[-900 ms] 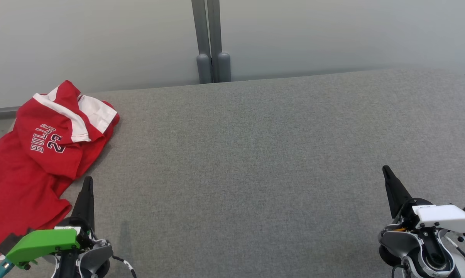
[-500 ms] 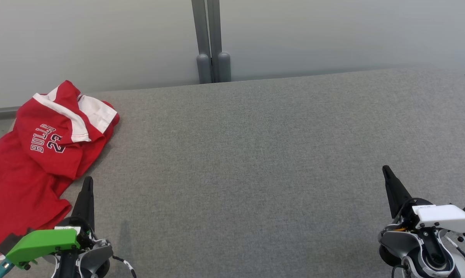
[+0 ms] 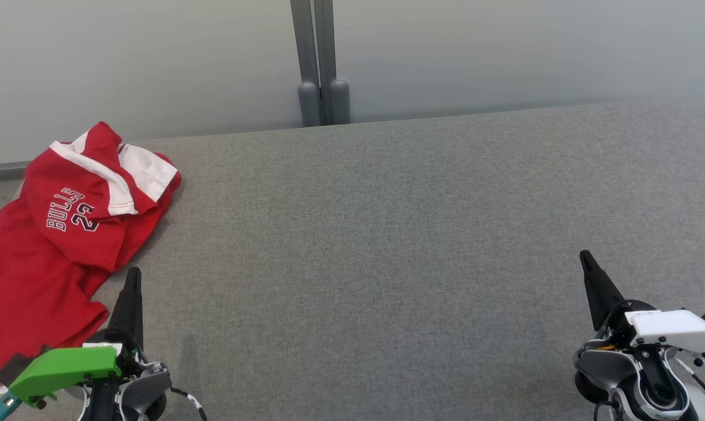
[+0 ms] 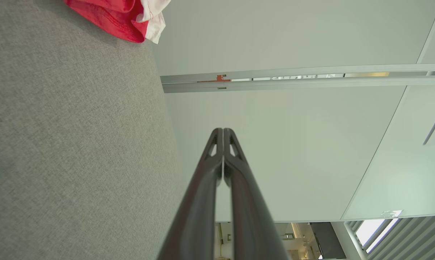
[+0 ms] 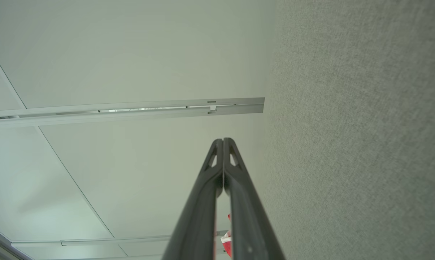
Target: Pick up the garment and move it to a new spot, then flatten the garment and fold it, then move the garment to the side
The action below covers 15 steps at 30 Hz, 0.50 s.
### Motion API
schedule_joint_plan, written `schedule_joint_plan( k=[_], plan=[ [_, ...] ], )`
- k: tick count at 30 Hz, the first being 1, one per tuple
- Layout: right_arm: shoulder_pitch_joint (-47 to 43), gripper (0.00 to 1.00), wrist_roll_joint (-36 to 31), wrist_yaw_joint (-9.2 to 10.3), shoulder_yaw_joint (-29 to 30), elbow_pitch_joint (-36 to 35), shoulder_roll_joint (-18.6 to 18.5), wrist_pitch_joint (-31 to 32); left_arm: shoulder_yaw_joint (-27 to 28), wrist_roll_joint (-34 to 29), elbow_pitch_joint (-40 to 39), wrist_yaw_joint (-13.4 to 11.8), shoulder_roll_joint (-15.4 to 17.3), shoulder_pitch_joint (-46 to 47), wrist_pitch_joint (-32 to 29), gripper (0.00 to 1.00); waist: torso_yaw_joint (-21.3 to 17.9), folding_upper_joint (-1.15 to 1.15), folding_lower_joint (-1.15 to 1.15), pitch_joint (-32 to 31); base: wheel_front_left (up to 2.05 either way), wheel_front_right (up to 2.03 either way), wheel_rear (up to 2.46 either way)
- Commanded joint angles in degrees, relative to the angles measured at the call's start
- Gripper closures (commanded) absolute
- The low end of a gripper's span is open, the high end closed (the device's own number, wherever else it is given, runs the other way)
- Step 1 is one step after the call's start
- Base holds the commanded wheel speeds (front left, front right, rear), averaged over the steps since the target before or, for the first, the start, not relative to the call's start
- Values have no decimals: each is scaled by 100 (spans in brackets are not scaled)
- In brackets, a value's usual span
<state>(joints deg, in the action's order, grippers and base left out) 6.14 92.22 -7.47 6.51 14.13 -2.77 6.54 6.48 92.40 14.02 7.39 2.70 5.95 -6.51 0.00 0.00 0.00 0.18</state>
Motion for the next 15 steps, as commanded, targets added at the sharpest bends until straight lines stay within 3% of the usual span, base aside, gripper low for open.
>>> schedule_joint_plan(
  k=[1, 4, 5, 15],
  plan=[
    [33, 100, 40, -6, 3, -26, -27, 12, 15, -5, -6, 26, 45, 80, -18, 100, 0, 0, 0, 0, 0, 0, 0],
    [33, 100, 40, -6, 3, -26, -27, 12, 15, -5, -6, 27, 45, 80, -18, 100, 0, 0, 0, 0, 0, 0, 0],
    [-1, 0, 0, 0, 0, -1, 0, -3, -2, -1, 0, -1, 0, -1, 1, 0, 0, 0, 0, 0, 0, 0, 0],
    [-184, 0, -183, 0, -94, 58, 42, -206, -212, -82, 117, -2, -32, -179, 201, 0, 3, 0, 0, 5, 0, 0, 0]
  ],
)
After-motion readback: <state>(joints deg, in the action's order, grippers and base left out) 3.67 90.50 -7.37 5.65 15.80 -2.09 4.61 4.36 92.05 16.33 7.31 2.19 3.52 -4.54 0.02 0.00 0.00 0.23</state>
